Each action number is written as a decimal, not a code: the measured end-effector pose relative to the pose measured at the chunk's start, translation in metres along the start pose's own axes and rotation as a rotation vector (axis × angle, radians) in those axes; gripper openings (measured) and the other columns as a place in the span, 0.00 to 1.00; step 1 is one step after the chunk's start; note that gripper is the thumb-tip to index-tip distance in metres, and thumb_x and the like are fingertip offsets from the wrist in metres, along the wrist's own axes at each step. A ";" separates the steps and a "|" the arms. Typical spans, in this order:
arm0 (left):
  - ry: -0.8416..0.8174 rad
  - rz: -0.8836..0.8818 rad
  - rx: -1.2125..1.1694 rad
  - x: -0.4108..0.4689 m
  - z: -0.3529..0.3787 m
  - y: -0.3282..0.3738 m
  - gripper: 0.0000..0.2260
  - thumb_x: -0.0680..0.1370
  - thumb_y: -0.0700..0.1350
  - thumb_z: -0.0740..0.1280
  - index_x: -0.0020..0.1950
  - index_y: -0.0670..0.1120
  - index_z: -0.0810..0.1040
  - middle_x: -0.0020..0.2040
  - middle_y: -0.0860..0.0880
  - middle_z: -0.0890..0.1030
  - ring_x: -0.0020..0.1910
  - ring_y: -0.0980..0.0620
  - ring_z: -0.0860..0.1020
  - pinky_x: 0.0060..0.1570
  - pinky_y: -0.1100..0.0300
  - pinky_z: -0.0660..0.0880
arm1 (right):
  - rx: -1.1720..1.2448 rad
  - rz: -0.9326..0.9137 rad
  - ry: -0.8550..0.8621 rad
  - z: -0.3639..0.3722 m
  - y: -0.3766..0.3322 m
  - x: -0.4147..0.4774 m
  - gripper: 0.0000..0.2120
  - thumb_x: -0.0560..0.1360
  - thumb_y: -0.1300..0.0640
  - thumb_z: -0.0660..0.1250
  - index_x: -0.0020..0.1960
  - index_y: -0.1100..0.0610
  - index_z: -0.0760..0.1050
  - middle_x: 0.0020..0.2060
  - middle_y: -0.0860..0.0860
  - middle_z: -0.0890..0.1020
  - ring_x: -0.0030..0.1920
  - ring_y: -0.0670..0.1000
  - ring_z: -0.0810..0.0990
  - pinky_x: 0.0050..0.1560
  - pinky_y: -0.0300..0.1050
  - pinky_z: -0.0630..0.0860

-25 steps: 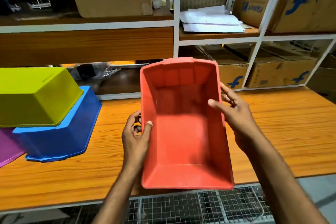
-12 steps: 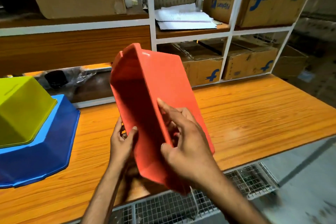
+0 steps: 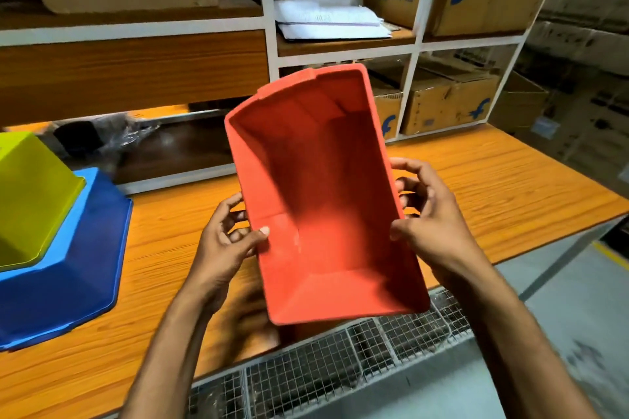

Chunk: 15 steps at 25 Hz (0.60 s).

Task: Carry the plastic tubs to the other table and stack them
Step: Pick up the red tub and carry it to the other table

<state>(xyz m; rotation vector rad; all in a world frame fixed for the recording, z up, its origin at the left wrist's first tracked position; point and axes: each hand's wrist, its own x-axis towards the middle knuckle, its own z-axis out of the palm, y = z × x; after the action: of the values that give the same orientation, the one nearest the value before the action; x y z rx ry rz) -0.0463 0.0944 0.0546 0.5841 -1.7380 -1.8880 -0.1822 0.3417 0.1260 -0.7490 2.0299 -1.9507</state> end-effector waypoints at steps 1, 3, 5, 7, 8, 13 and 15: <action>-0.015 0.016 0.003 -0.002 0.005 0.005 0.28 0.75 0.30 0.72 0.69 0.54 0.75 0.58 0.45 0.80 0.48 0.47 0.76 0.43 0.63 0.82 | 0.011 0.006 0.023 -0.008 0.004 -0.002 0.43 0.61 0.86 0.59 0.62 0.45 0.75 0.47 0.53 0.72 0.44 0.52 0.68 0.31 0.45 0.69; -0.048 0.050 0.009 -0.006 0.018 0.011 0.27 0.74 0.29 0.73 0.66 0.54 0.77 0.55 0.46 0.81 0.44 0.52 0.77 0.43 0.63 0.79 | 0.017 0.027 0.079 -0.026 0.012 -0.009 0.42 0.62 0.86 0.59 0.61 0.46 0.75 0.48 0.55 0.73 0.44 0.53 0.69 0.29 0.41 0.71; -0.096 0.066 0.016 -0.013 0.037 0.018 0.27 0.74 0.29 0.74 0.66 0.55 0.79 0.52 0.48 0.81 0.40 0.56 0.76 0.43 0.63 0.78 | 0.046 0.076 0.138 -0.049 0.018 -0.020 0.41 0.63 0.87 0.58 0.60 0.48 0.75 0.50 0.57 0.76 0.43 0.53 0.71 0.27 0.38 0.72; -0.166 0.058 0.018 -0.020 0.064 0.022 0.26 0.74 0.31 0.74 0.67 0.55 0.80 0.52 0.48 0.81 0.40 0.55 0.76 0.42 0.62 0.77 | 0.077 0.148 0.209 -0.077 0.023 -0.039 0.40 0.64 0.87 0.57 0.60 0.49 0.76 0.49 0.58 0.78 0.41 0.51 0.74 0.26 0.37 0.72; -0.200 0.049 0.023 -0.024 0.079 0.023 0.26 0.75 0.32 0.74 0.67 0.55 0.81 0.52 0.46 0.81 0.42 0.54 0.77 0.42 0.61 0.78 | 0.099 0.182 0.245 -0.090 0.025 -0.051 0.39 0.64 0.87 0.56 0.59 0.50 0.76 0.48 0.58 0.79 0.40 0.50 0.76 0.26 0.36 0.72; -0.393 -0.019 0.036 -0.045 0.174 0.006 0.23 0.77 0.35 0.73 0.67 0.56 0.81 0.51 0.44 0.80 0.44 0.51 0.78 0.39 0.60 0.76 | 0.163 0.312 0.459 -0.169 0.040 -0.121 0.37 0.64 0.86 0.53 0.55 0.51 0.78 0.46 0.55 0.83 0.35 0.48 0.78 0.24 0.37 0.72; -0.450 -0.060 0.037 -0.061 0.221 -0.011 0.22 0.78 0.37 0.72 0.67 0.58 0.81 0.47 0.53 0.80 0.42 0.56 0.80 0.37 0.63 0.77 | 0.182 0.342 0.541 -0.205 0.050 -0.153 0.36 0.65 0.85 0.53 0.55 0.51 0.79 0.47 0.54 0.83 0.34 0.45 0.78 0.24 0.37 0.72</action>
<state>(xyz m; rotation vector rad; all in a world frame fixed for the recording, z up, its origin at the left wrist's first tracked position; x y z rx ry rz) -0.1364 0.3050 0.0622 0.2328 -2.0510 -2.1553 -0.1657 0.5948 0.0673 0.1867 2.0236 -2.2397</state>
